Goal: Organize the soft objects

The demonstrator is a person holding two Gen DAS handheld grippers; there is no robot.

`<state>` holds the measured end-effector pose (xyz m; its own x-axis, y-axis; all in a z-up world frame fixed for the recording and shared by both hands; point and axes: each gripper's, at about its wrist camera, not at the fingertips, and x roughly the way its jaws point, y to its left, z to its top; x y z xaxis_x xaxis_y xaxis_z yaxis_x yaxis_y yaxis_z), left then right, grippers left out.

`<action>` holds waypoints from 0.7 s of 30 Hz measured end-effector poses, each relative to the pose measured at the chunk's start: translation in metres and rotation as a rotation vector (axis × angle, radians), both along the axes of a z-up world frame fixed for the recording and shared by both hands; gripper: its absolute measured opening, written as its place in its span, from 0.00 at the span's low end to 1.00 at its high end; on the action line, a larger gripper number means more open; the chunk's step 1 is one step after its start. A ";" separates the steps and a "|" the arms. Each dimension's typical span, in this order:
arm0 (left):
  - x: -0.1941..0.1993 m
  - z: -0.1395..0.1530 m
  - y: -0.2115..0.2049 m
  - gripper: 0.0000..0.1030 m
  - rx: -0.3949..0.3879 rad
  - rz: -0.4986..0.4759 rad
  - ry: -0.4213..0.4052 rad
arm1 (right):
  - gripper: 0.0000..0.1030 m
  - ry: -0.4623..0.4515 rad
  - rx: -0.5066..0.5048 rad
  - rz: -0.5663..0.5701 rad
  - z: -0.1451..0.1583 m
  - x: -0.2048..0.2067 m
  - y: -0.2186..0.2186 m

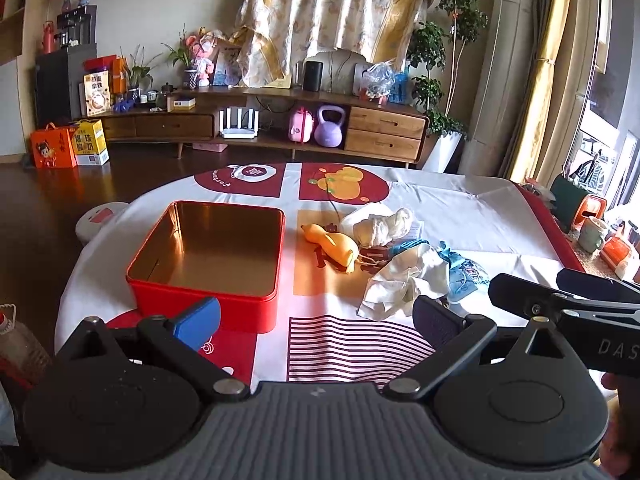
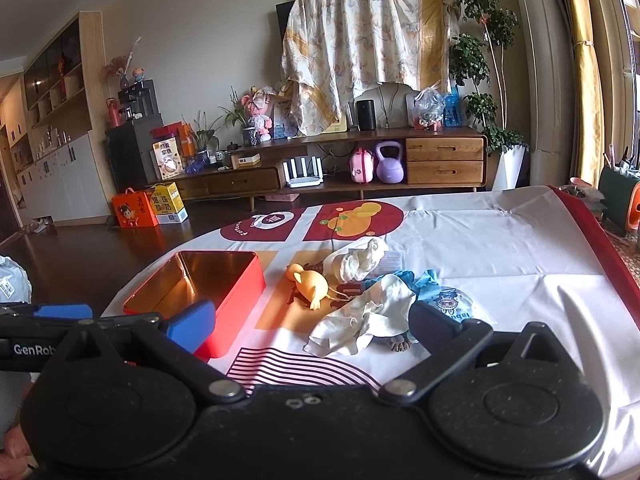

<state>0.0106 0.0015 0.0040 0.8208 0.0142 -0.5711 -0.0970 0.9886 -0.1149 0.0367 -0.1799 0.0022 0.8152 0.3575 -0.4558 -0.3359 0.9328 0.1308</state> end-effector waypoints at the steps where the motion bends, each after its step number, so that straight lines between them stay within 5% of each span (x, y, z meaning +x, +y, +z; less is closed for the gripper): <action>1: 0.001 0.000 0.000 1.00 0.000 0.000 0.002 | 1.00 0.001 -0.002 -0.001 0.001 0.000 0.000; 21: 0.023 -0.004 0.004 1.00 -0.008 -0.003 0.037 | 1.00 0.053 0.020 0.004 -0.001 0.016 0.003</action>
